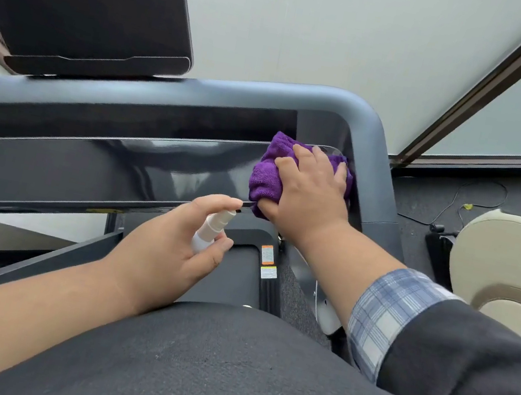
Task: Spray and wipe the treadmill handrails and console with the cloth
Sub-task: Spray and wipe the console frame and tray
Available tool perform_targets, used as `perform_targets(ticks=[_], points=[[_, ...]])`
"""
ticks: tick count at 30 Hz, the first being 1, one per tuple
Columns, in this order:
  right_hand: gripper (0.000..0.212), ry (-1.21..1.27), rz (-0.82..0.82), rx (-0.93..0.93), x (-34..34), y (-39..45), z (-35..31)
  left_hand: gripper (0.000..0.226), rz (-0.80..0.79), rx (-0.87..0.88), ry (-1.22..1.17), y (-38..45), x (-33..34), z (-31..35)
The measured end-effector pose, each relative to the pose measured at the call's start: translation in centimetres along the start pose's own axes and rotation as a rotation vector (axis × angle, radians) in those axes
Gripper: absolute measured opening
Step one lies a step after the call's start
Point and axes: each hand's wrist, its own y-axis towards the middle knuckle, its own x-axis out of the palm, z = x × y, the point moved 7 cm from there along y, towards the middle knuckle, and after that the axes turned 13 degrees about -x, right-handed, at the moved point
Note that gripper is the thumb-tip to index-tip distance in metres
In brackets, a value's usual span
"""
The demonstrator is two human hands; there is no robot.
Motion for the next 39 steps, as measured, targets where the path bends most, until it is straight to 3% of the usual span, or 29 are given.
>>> perform_targets(ticks=[10,13,16,25,39], points=[[0.072,0.056,-0.010,-0.110,-1.3,1.8,1.3,0.043,0.005,-0.010,0.031,-0.4,0.2,-0.4],[0.065,0.004,-0.055,-0.017,-0.8,1.2,0.9,0.044,0.000,0.004,0.032,-0.4,0.4,0.1],[0.071,-0.037,-0.094,0.088,0.4,-0.4,0.2,0.044,-0.003,-0.002,0.023,-0.2,0.3,0.3],[0.078,-0.038,-0.074,0.131,1.3,-1.5,-1.2,0.046,0.029,-0.013,0.018,-0.3,-0.8,-0.7],[0.089,-0.079,-0.087,-0.022,2.6,5.3,-9.6,0.045,0.107,-0.132,-0.068,-3.7,-6.1,-6.8]])
